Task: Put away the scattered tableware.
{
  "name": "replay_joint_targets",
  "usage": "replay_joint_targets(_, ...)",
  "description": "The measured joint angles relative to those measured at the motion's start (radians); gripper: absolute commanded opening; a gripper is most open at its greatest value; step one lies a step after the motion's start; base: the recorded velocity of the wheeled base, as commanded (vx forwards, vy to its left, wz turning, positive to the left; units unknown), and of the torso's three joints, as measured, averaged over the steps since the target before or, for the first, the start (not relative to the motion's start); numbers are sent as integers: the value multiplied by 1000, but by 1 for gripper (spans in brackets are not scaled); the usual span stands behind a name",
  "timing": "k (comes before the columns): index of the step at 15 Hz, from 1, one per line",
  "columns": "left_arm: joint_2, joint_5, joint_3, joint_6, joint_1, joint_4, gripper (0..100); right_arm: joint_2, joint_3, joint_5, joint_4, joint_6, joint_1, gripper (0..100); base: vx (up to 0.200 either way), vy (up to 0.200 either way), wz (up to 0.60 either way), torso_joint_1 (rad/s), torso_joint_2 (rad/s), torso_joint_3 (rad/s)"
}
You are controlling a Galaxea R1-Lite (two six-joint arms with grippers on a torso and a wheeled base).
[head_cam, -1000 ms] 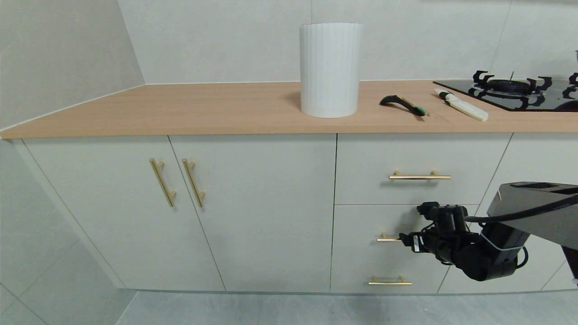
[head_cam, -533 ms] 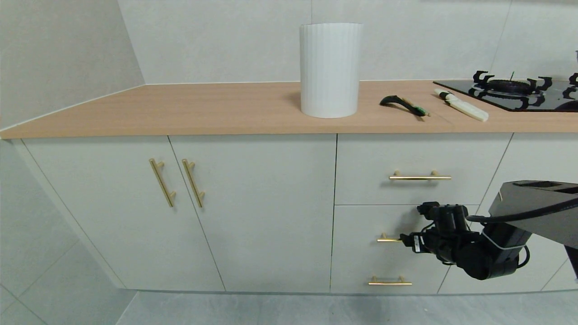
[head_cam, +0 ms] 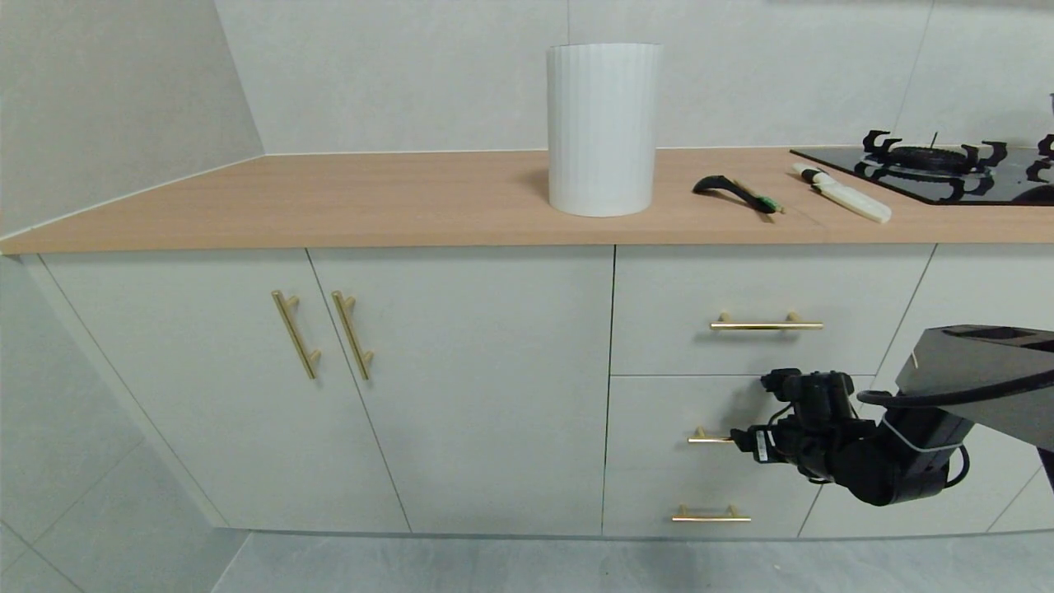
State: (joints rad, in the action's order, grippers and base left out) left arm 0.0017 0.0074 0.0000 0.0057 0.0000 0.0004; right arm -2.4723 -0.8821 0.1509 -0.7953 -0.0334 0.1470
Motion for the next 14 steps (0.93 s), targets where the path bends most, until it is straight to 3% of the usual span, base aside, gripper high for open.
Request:
replay_joint_targets(6, 0, 0, 0, 0, 0, 0, 100, 17, -5, -13, 137, 2, 1, 100, 0, 0, 0, 0, 0, 0)
replay_joint_targets(14, 0, 0, 0, 0, 0, 0, 100, 132, 71, -18, 148, 28, 6, 100, 0, 0, 0, 0, 0, 0)
